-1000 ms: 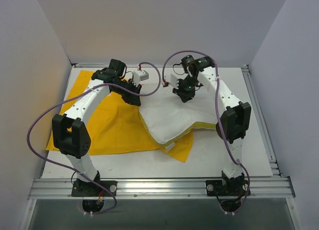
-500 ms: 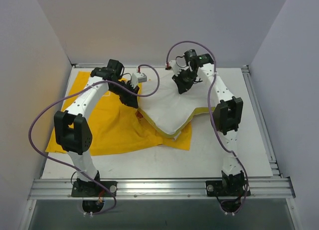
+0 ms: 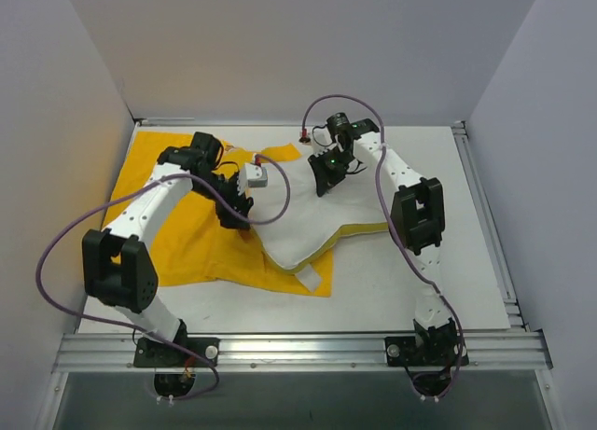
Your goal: Put the pillow into the pillowcase
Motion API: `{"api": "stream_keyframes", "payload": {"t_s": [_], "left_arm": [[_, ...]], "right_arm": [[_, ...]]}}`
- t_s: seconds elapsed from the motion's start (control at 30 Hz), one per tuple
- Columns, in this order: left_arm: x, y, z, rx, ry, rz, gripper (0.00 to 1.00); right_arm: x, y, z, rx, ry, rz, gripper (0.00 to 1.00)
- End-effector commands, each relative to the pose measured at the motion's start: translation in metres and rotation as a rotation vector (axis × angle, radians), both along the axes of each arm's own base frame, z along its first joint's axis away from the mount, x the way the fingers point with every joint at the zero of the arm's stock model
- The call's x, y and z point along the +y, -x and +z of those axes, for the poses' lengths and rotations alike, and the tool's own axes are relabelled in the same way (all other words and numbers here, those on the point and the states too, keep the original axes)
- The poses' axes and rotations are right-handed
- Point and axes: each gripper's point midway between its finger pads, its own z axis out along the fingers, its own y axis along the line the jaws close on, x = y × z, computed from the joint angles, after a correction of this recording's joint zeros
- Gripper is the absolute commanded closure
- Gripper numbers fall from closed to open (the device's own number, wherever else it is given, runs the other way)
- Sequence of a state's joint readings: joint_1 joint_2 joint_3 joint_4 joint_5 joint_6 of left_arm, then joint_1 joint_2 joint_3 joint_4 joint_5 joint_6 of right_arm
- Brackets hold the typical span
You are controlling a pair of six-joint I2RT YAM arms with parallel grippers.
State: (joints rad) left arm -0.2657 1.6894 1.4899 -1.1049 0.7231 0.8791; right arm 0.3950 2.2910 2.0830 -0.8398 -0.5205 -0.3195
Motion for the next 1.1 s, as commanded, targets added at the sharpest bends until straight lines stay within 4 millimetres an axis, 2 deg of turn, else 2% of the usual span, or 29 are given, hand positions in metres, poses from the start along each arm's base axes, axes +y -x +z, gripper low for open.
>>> {"api": "stream_keyframes", "payload": {"t_s": [0.0, 0.1, 0.17, 0.2, 0.27, 0.3, 0.37, 0.4, 0.43, 0.5, 0.53, 0.57, 0.6, 0.63, 0.77, 0.87, 0.9, 0.93, 0.97, 1.07], "left_arm": [[-0.009, 0.033, 0.023, -0.279, 0.034, -0.301, 0.27], [-0.012, 0.063, -0.008, -0.295, -0.027, -0.466, 0.26], [-0.009, 0.067, -0.021, -0.315, -0.057, -0.54, 0.26], [-0.006, 0.071, -0.035, -0.29, -0.073, -0.57, 0.27], [0.0, 0.067, -0.048, -0.313, -0.116, -0.633, 0.28], [0.002, 0.064, -0.055, -0.308, -0.128, -0.647, 0.3], [0.004, 0.057, -0.063, -0.324, -0.145, -0.687, 0.3], [0.004, 0.053, -0.062, -0.336, -0.146, -0.694, 0.3], [0.004, 0.051, -0.063, -0.344, -0.145, -0.704, 0.31], [0.004, 0.046, -0.064, -0.365, -0.145, -0.733, 0.3], [0.005, 0.045, -0.065, -0.37, -0.146, -0.739, 0.3], [0.005, 0.044, -0.067, -0.383, -0.144, -0.76, 0.3], [0.007, 0.042, -0.07, -0.381, -0.155, -0.765, 0.3], [0.009, 0.042, -0.074, -0.379, -0.163, -0.775, 0.31], [0.018, 0.041, -0.086, -0.355, -0.196, -0.794, 0.33], [0.023, 0.038, -0.091, -0.341, -0.211, -0.791, 0.36], [0.025, 0.037, -0.094, -0.334, -0.215, -0.786, 0.37], [0.026, 0.037, -0.095, -0.33, -0.217, -0.782, 0.38], [0.029, 0.036, -0.097, -0.324, -0.224, -0.779, 0.4], [0.033, 0.036, -0.095, -0.335, -0.222, -0.78, 0.42]], "right_arm": [[0.022, 0.003, 0.014, 0.062, -0.095, -0.089, 1.0], [0.016, 0.003, 0.017, 0.068, -0.098, -0.115, 1.0], [0.009, 0.003, 0.023, 0.075, -0.108, -0.136, 0.96], [0.008, 0.005, 0.035, 0.06, -0.126, -0.133, 0.81], [0.001, 0.016, 0.04, 0.066, -0.132, -0.11, 0.59], [-0.002, 0.022, 0.056, 0.03, -0.144, -0.096, 0.45], [-0.008, 0.038, 0.057, 0.023, -0.142, -0.042, 0.31], [-0.009, 0.046, 0.074, -0.017, -0.157, -0.016, 0.28], [-0.013, 0.058, 0.067, 0.005, -0.151, 0.007, 0.27], [-0.008, 0.076, 0.08, -0.038, -0.173, 0.092, 0.22], [-0.007, 0.086, 0.08, -0.041, -0.177, 0.123, 0.21], [-0.006, 0.1, 0.071, -0.016, -0.171, 0.147, 0.07], [-0.001, 0.103, 0.076, -0.064, -0.19, 0.171, 0.04], [0.008, 0.113, 0.073, -0.075, -0.192, 0.215, 0.02], [0.022, 0.135, 0.055, -0.093, -0.218, 0.281, 0.0], [0.031, 0.134, 0.046, -0.167, -0.253, 0.287, 0.0], [0.036, 0.126, 0.049, -0.223, -0.274, 0.295, 0.0], [0.037, 0.13, 0.041, -0.223, -0.278, 0.299, 0.0], [0.044, 0.125, 0.044, -0.273, -0.305, 0.313, 0.0], [0.049, 0.136, 0.032, -0.285, -0.341, 0.363, 0.0]]}}
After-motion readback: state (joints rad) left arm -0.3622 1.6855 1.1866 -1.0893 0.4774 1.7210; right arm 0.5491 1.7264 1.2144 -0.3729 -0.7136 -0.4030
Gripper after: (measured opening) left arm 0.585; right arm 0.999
